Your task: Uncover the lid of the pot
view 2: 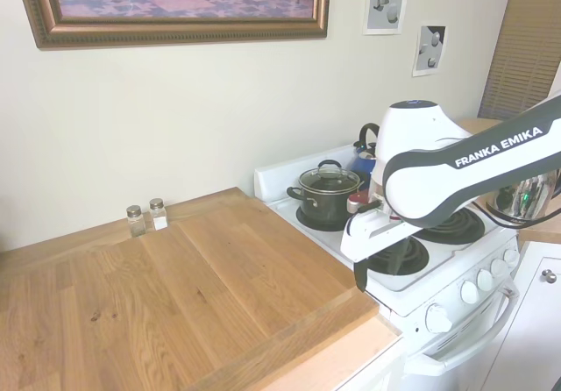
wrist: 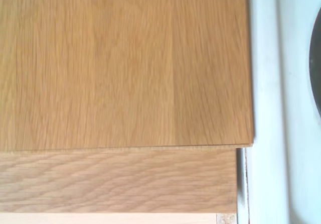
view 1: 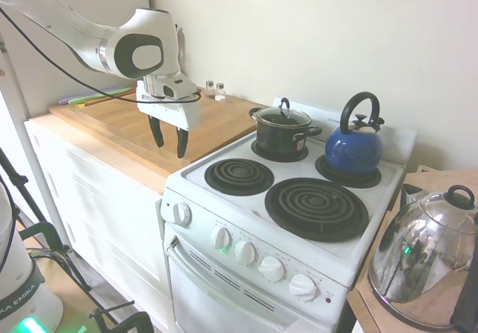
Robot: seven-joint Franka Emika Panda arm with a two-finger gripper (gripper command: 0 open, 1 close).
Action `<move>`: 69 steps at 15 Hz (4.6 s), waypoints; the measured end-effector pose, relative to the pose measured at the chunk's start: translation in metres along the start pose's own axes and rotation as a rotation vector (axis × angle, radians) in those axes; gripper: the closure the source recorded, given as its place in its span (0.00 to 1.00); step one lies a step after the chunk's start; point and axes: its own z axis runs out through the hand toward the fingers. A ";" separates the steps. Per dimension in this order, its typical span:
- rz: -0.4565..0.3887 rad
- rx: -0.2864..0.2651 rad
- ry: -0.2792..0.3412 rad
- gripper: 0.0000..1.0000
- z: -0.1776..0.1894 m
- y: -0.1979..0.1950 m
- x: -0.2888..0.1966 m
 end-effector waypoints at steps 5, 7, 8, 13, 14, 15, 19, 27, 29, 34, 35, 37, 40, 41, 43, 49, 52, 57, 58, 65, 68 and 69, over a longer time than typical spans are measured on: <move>0.034 0.041 0.008 0.00 -0.026 -0.001 0.025; 0.059 0.097 0.010 0.00 -0.064 0.003 0.064; 0.074 0.120 0.018 0.00 -0.080 0.003 0.083; 0.097 0.143 0.014 0.00 -0.099 -0.039 0.162; 0.106 0.151 0.019 0.00 -0.106 -0.041 0.180; 0.114 0.163 0.024 0.00 -0.115 -0.042 0.197; 0.089 0.192 0.033 0.00 -0.144 -0.057 0.248; -0.082 0.219 0.071 0.00 -0.122 -0.072 0.328; -0.155 0.239 0.083 0.00 -0.114 -0.077 0.334; -0.242 0.264 0.142 0.00 -0.108 -0.079 0.342; -0.253 0.265 0.152 0.00 -0.108 -0.079 0.343; -0.284 0.264 0.164 0.00 -0.103 -0.078 0.344; -0.327 0.257 0.165 0.00 -0.088 -0.074 0.345; -0.337 0.257 0.161 0.00 -0.083 -0.072 0.345; -0.358 0.259 0.165 1.00 -0.080 -0.072 0.343; -0.417 0.281 0.159 1.00 -0.080 -0.082 0.335; -0.436 0.293 0.156 1.00 -0.076 -0.079 0.338; -0.454 0.300 0.144 1.00 -0.066 -0.075 0.342; -0.453 0.302 0.143 1.00 -0.065 -0.075 0.343; -0.461 0.312 0.140 1.00 -0.065 -0.075 0.343; -0.463 0.314 0.143 1.00 -0.066 -0.073 0.344; -0.460 0.318 0.145 1.00 -0.067 -0.072 0.346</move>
